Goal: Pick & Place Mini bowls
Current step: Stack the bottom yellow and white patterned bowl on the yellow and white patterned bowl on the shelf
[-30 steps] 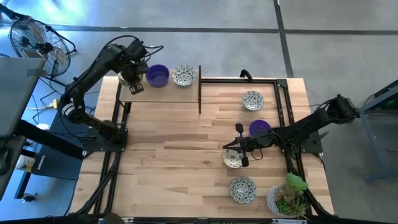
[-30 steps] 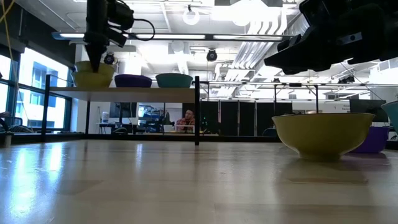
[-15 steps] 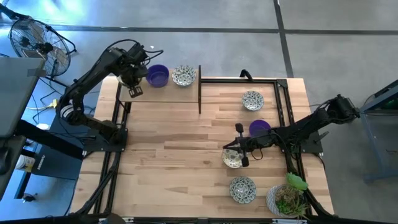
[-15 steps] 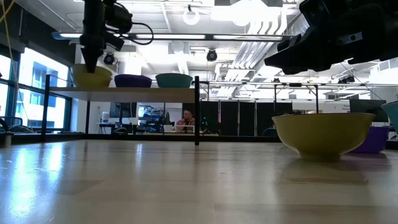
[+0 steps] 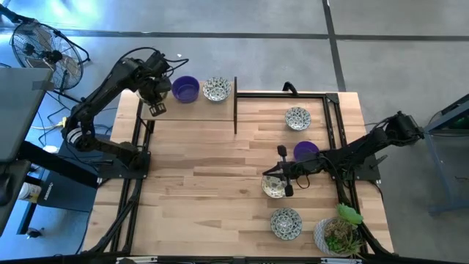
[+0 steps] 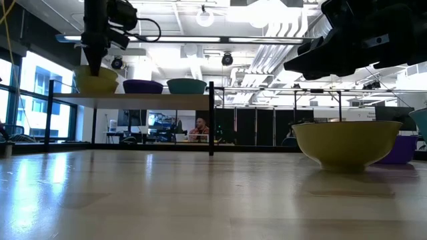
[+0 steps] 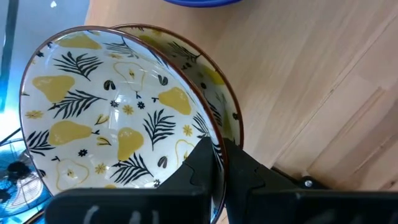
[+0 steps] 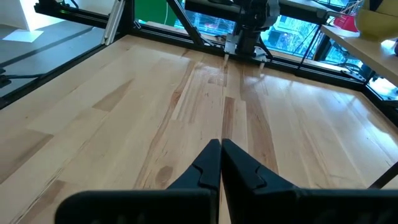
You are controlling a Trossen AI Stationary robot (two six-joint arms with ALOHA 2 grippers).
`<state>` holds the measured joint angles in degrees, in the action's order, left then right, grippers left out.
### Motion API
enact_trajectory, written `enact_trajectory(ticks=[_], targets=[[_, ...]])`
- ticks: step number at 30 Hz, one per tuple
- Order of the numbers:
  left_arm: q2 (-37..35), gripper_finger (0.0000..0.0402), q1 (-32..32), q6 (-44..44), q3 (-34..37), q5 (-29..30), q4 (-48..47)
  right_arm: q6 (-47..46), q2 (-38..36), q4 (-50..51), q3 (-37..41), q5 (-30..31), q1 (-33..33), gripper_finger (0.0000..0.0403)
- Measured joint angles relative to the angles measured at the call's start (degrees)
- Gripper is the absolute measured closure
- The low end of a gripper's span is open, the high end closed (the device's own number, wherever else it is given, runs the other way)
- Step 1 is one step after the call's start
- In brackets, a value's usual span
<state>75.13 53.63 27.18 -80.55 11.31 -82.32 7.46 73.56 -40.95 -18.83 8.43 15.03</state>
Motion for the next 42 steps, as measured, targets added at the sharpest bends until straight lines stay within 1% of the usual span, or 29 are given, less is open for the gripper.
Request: enact_trajectory(ticks=[10, 21, 25, 30, 33, 36, 42], targets=[[0.00, 0.0389, 0.00, 0.71, 0.00, 1.11, 2.03, -0.02, 0.00, -0.02, 0.00, 0.00, 0.00, 0.0402], [0.00, 0.0385, 0.00, 1.08, 0.00, 1.14, 1.62, 0.00, -0.01, -0.04, 0.00, 0.00, 0.00, 0.0401], [0.00, 0.0356, 0.00, 1.09, 0.00, -0.42, 0.60, 0.00, 0.00, -0.04, 0.00, 0.00, 0.00, 0.0401], [-0.04, 0.0304, 0.00, 1.09, -0.04, -0.08, -0.20, 0.02, 0.00, -0.04, 0.00, 0.00, 0.00, 0.0402], [-0.04, 0.0282, 0.00, 1.09, -0.04, -0.04, -0.22, 0.02, 0.00, -0.04, -0.01, 0.00, 0.00, 0.0401], [-0.18, 0.0271, -0.02, 1.60, -0.04, -0.04, -0.22, 0.02, 0.00, -0.05, 0.00, 0.00, 0.00, 0.0402], [-1.44, 0.0268, -0.02, 3.04, -1.50, -0.20, -0.57, 0.03, 0.00, -0.05, 0.00, 0.00, 0.00, 0.0401]])
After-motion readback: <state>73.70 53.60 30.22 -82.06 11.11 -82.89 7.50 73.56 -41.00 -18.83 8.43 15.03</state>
